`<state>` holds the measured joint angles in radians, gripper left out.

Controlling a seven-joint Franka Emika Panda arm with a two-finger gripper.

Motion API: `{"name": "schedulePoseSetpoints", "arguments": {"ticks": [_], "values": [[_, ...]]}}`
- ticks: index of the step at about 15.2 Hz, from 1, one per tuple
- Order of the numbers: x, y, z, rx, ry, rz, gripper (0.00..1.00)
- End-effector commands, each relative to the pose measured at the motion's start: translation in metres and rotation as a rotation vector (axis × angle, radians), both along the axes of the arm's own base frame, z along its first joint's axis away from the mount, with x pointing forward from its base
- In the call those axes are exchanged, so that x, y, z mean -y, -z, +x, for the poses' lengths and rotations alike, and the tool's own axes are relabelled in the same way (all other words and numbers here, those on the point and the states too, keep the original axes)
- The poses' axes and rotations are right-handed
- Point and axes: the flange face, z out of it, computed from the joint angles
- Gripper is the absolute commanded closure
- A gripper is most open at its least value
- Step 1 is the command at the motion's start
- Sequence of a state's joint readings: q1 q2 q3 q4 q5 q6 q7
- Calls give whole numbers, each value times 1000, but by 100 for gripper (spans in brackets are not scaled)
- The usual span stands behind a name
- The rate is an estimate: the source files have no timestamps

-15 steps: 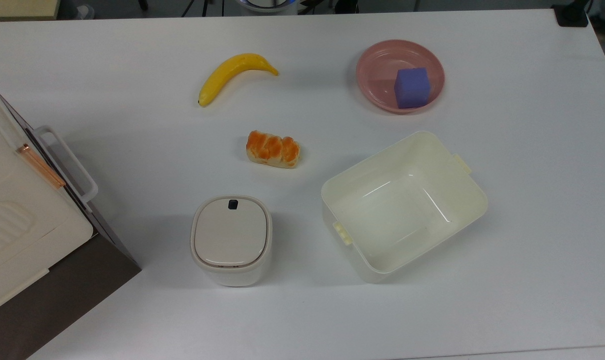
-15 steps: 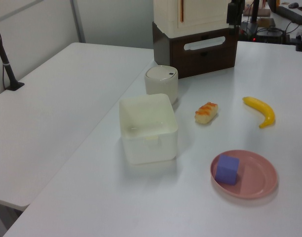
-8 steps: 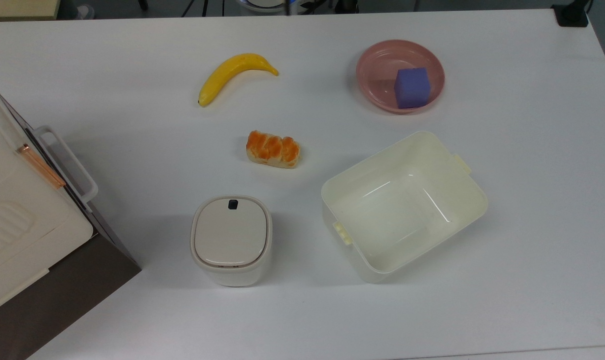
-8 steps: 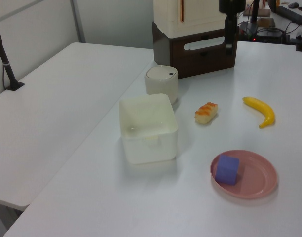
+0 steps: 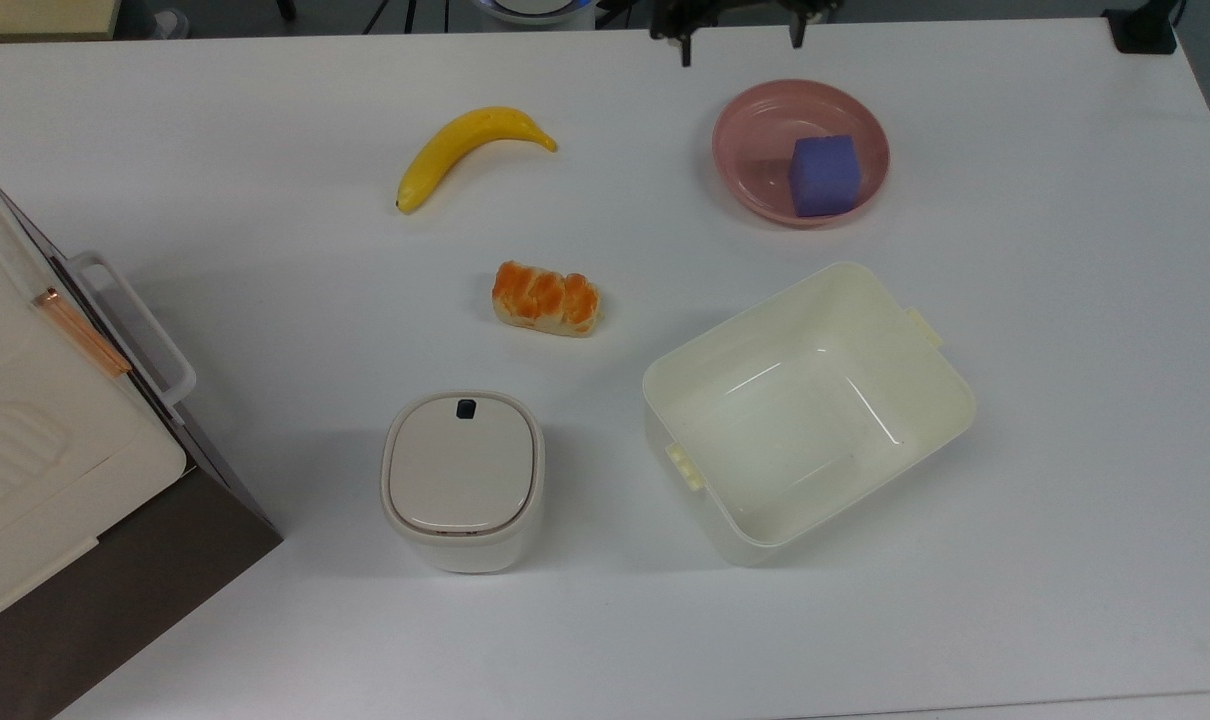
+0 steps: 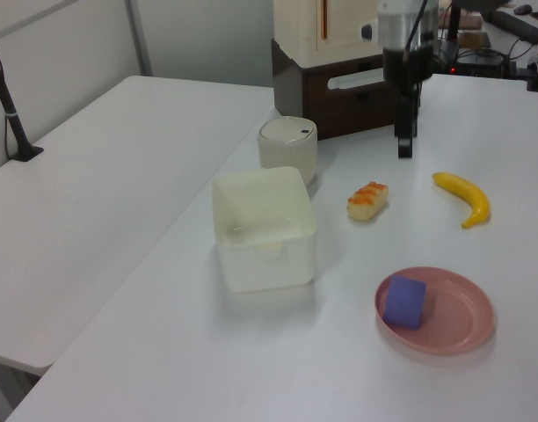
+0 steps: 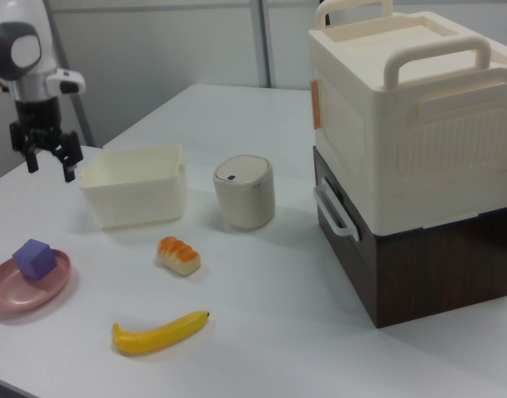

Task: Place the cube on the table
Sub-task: 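Lower the open gripper over the purple cube on the pink plate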

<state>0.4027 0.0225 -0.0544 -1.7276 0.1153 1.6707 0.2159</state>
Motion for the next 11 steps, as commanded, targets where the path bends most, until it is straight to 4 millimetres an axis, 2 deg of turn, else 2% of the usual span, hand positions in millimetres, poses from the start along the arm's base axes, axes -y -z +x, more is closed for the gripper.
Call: {"name": "schedulePoseSetpoints", "arguments": {"ticks": [1, 5, 9, 11], "values": [[-37, 44, -9, -22, 80, -7, 0], [-80, 97, -21, -51, 46, -37, 0], [-98, 128, -25, -93, 16, -69, 0], [-109, 153, -31, -125, -7, -98, 0]]}}
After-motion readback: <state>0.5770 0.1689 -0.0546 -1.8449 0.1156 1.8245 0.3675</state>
